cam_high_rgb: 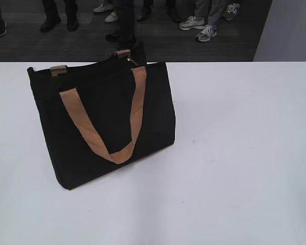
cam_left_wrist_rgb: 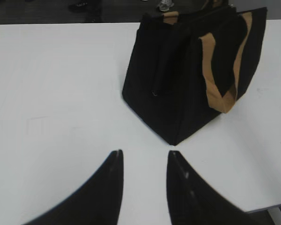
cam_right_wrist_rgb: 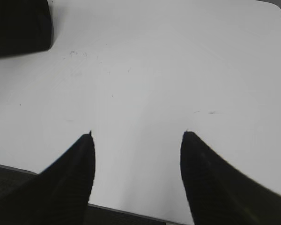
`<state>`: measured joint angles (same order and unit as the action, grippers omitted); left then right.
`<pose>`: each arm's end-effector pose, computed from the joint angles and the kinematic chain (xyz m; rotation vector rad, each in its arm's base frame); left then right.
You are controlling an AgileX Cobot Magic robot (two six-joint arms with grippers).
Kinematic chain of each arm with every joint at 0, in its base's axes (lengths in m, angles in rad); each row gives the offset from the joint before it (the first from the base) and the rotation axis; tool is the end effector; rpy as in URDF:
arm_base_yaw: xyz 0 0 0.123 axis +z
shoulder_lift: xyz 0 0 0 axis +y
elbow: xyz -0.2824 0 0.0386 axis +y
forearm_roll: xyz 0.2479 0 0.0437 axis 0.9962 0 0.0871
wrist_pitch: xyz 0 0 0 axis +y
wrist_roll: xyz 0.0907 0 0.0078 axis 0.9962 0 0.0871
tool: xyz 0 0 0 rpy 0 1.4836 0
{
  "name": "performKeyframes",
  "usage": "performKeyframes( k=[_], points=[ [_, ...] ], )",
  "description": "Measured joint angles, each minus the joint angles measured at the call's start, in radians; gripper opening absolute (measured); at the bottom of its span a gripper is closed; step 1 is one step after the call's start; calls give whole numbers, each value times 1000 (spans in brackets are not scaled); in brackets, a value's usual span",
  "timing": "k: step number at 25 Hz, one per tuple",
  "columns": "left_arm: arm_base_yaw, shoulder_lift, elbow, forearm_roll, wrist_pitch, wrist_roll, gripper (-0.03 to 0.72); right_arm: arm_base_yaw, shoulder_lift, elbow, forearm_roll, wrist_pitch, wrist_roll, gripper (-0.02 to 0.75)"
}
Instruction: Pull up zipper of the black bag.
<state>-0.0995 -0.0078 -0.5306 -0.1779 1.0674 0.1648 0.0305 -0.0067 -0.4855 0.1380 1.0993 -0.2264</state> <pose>-0.0121 -0.0130 0.2860 0.2769 1.9850 -0.1696 -0.0066 0.0110 0.2707 -0.2757 2.0646 0.0472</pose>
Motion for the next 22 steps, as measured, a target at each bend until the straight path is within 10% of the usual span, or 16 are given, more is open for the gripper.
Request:
performKeyframes(
  k=[22],
  points=[
    [46, -2, 0, 0, 0, 0, 242, 0, 0, 0, 44, 0, 1, 452]
  ],
)
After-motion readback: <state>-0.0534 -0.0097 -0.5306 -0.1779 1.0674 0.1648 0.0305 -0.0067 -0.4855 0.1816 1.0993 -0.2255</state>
